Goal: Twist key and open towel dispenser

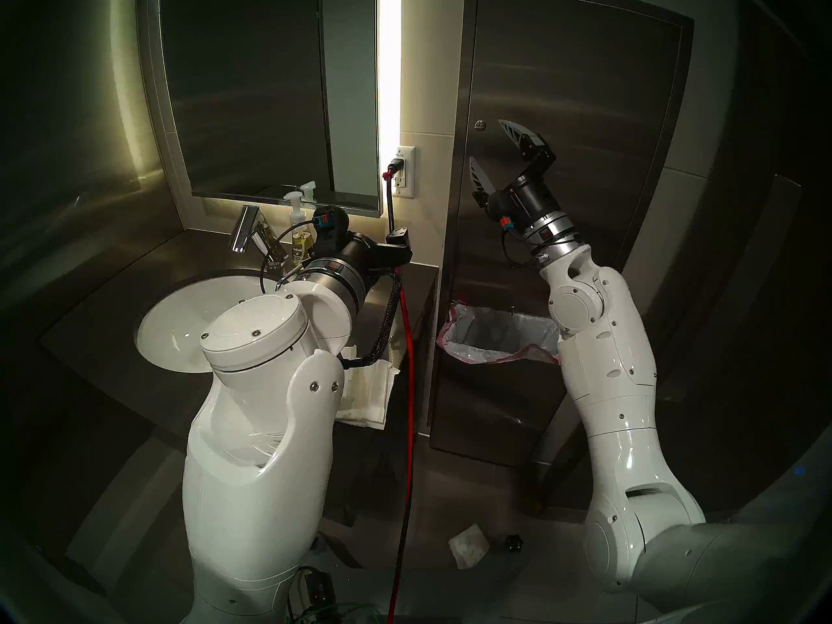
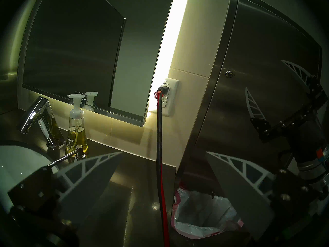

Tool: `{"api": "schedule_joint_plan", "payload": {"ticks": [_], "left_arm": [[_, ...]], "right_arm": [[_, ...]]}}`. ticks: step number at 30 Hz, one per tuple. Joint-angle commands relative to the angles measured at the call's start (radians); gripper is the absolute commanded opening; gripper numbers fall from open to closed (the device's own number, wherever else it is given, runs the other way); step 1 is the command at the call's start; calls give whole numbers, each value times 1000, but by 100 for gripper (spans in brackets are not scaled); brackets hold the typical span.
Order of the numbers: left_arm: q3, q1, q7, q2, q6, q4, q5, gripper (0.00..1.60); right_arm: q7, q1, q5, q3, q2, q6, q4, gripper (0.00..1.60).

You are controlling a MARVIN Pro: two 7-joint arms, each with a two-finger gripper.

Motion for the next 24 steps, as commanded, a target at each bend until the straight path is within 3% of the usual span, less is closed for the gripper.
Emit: {"api": "schedule_joint_plan", "payload": {"ticks": [1, 15, 24], "left_arm": [[-2, -9, 0, 1, -1, -9, 0, 160], [-2, -9, 0, 1, -2, -8, 0, 160], [-2, -9, 0, 1, -2, -8, 0, 160]], "right_arm": [[-36, 72, -17, -2, -28, 32, 47, 160], [-66, 196, -39, 10, -38, 53, 182, 160], [-87, 235, -39, 14, -43, 44, 241, 160]]}}
